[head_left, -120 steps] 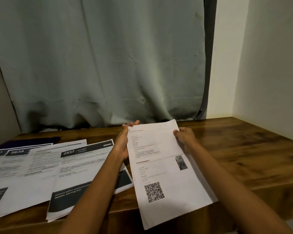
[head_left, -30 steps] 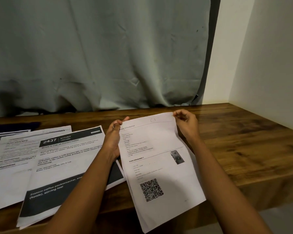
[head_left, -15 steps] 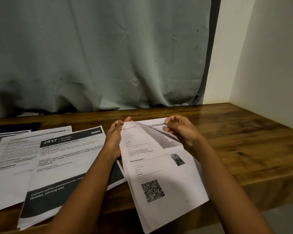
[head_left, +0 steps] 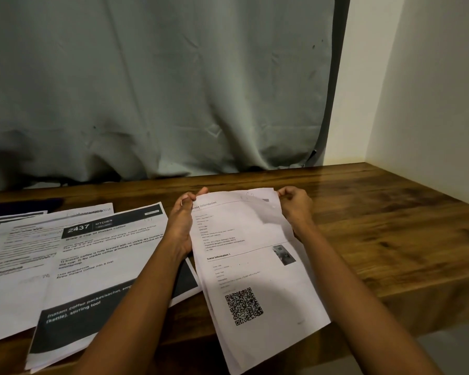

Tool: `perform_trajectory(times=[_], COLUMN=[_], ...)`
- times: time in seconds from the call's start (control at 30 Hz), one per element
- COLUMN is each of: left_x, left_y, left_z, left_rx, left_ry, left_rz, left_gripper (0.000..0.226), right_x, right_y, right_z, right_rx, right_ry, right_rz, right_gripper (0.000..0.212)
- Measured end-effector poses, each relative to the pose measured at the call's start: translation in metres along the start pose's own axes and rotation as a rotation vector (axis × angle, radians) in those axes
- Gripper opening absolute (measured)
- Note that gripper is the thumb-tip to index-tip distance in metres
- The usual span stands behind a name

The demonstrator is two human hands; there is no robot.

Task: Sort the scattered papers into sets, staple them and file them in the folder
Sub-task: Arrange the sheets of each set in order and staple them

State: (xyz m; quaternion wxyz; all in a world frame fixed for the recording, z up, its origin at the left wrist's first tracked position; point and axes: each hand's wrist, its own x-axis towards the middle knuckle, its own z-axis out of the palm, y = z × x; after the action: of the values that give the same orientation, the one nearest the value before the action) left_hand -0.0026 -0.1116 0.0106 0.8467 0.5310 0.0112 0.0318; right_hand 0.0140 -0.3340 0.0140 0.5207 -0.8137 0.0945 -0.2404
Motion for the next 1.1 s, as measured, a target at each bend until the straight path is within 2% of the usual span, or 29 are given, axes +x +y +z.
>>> perform_trajectory(times=[0.13,0.37,0.43,0.5,0.6,0.73,0.8,0.9,1.0,1.1], left_x=[0.002,0.004,0.002,0.000,-0.001,0.000,0.001,0.002,0.002,0.002], left_y=[-0.001,-0.002,0.000,0.001,0.001,0.001,0.001,0.000,0.000,0.000], left_z=[-0.001,-0.002,-0.001,0.001,0.001,0.001,0.001,0.002,0.002,0.002], left_rx=[-0.001,0.006,-0.005,-0.028,-0.036,-0.034,-0.044,-0.064,-0.030,-0.023], left_ry=[0.001,0.018,0.030,0.043,0.049,0.026,0.017,0.011,0.020,0.022], left_rz=[-0.001,0.001,0.003,-0.005,-0.011,-0.017,-0.021,-0.007,-0.003,-0.009], left_gripper=[0.028,0.029,0.027,0.022,0.020,0.022,0.022,0.023,0.024,0.026], right_x=[0.001,-0.005,-0.008,-0.011,-0.015,-0.022,-0.023,-0.023,-0.021,-0.021], right_y=[0.001,-0.006,-0.012,-0.019,-0.024,-0.029,-0.031,-0.031,-0.024,-0.019], right_z=[-0.006,-0.012,-0.014,-0.020,-0.028,-0.029,-0.028,-0.023,-0.012,-0.005], right_rx=[0.080,0.174,0.278,0.491,0.673,0.670,0.616,0.530,0.531,0.521], right_ry=[0.050,0.093,0.068,-0.066,-0.355,-0.549,-0.587,-0.546,-0.413,-0.332], right_rz=[-0.036,-0.112,-0.136,-0.148,-0.114,0.012,0.058,0.153,0.282,0.323], right_gripper=[0.007,0.013,0.011,0.006,0.019,0.042,0.039,0.018,0.015,0.012])
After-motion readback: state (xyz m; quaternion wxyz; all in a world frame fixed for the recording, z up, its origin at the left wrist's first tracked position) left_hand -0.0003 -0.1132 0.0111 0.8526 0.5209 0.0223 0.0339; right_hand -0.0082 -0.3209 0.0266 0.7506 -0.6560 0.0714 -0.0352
